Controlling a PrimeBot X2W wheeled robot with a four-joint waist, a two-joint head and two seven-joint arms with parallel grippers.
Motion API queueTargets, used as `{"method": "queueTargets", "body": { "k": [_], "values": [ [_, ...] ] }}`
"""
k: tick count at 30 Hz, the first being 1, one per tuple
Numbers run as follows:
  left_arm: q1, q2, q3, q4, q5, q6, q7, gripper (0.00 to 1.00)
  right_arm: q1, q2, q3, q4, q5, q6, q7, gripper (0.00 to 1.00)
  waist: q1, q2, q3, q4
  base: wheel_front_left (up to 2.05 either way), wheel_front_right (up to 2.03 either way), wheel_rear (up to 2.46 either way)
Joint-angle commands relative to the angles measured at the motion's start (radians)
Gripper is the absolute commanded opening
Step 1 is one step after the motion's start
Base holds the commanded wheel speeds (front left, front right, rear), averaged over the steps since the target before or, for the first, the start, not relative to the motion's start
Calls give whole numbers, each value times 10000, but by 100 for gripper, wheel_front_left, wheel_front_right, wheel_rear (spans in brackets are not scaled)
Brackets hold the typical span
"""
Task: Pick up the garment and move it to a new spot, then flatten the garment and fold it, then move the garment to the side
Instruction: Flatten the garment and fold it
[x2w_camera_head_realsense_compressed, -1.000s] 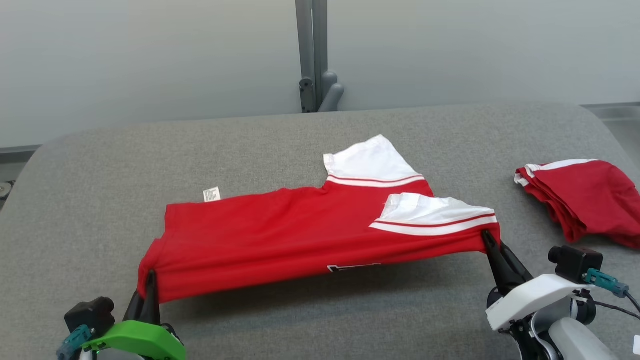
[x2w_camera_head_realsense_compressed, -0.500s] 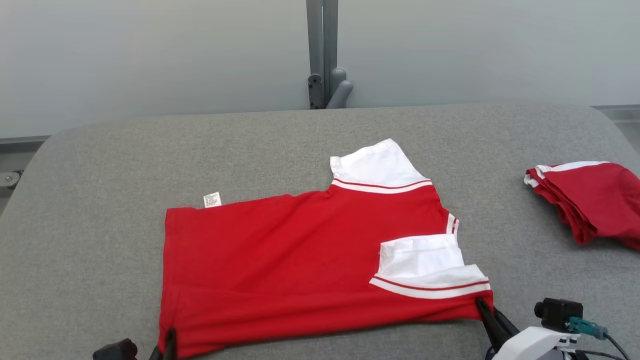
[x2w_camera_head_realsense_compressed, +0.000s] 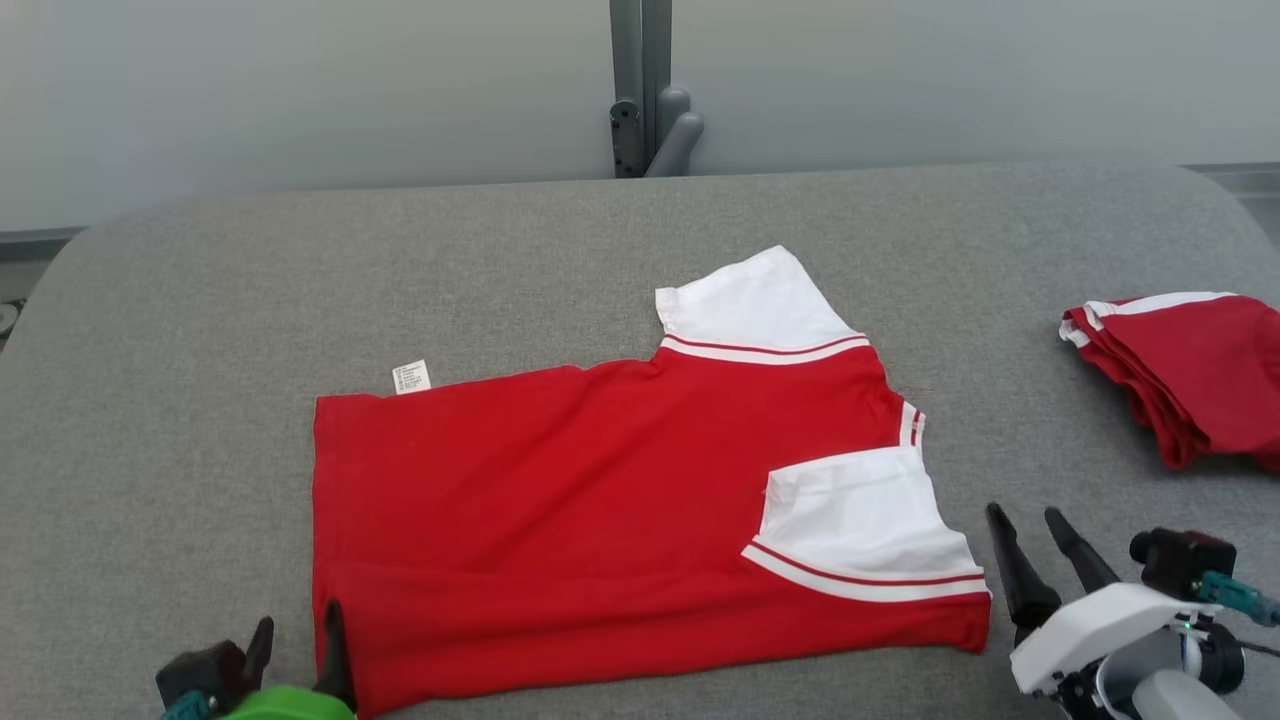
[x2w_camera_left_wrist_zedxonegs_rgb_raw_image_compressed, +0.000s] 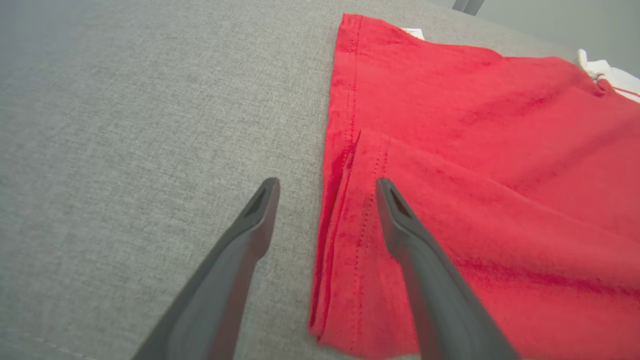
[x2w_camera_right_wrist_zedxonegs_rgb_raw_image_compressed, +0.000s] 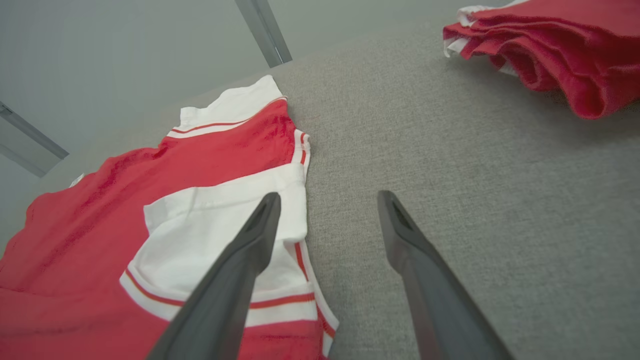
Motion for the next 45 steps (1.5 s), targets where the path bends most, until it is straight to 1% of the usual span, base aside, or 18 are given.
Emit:
{"method": "queueTargets", "body": {
  "k": [1,4,7,12,13,19,24,28,32,33,34,36,42,45],
  "values": [
    [-222,20,81,-165,171,13,5,100,-181,48,-184,-209,-243,-15,-27,100,0,0,220,47,0,0,0],
    [-779,31,174,-432,466,-67,4,100,-502,189,-587,-623,-788,-17,-27,100,0,0,607,82,0,0,0],
    [-1459,109,213,-462,711,-95,4,100,-1014,344,-673,-843,-1203,-15,-27,100,0,0,1052,54,0,0,0],
    [-2735,280,216,-5,912,-179,4,100,-2061,439,-346,-875,-1559,-15,-27,100,0,0,1803,-28,0,0,0],
    [-3279,389,172,260,1026,-184,5,100,-2498,486,-211,-833,-1592,-15,-27,100,0,0,2144,-96,0,0,0],
    [-4375,503,328,1152,982,-188,5,100,-3520,538,372,-825,-1473,-17,-27,100,0,0,2901,-304,0,0,0],
    [-4999,610,439,1653,906,-218,4,100,-3942,476,581,-905,-1297,-15,-27,100,0,0,3272,-375,0,0,0],
    [-5337,649,331,1880,1067,-235,4,100,-4230,302,718,-962,-1192,-15,-27,100,0,0,3479,-362,0,0,0],
    [-5653,685,416,2111,961,-249,5,100,-4811,100,1060,-748,-1110,-15,-27,100,0,0,3671,-307,0,0,0],
    [-5708,687,397,2087,979,-254,5,82,-5002,23,1206,-647,-1091,-15,-27,100,0,0,3713,-285,0,0,0],
    [-5786,662,365,1994,1006,-259,5,44,-5231,-60,1331,-555,-1060,-15,-26,100,0,0,3760,-245,0,0,0],
    [-5832,593,271,1877,1085,-256,4,0,-5709,-169,1563,-368,-997,-15,-6,100,0,0,3834,-144,0,0,0],
    [-5984,363,55,1688,1045,-270,7,0,-7152,-390,2142,588,-813,-15,569,100,0,0,4073,248,0,0,0],
    [-6061,284,-83,1542,1025,-273,6,0,-7629,-386,2326,1049,-695,-17,937,100,0,0,4182,424,0,0,0]
  ]
}}
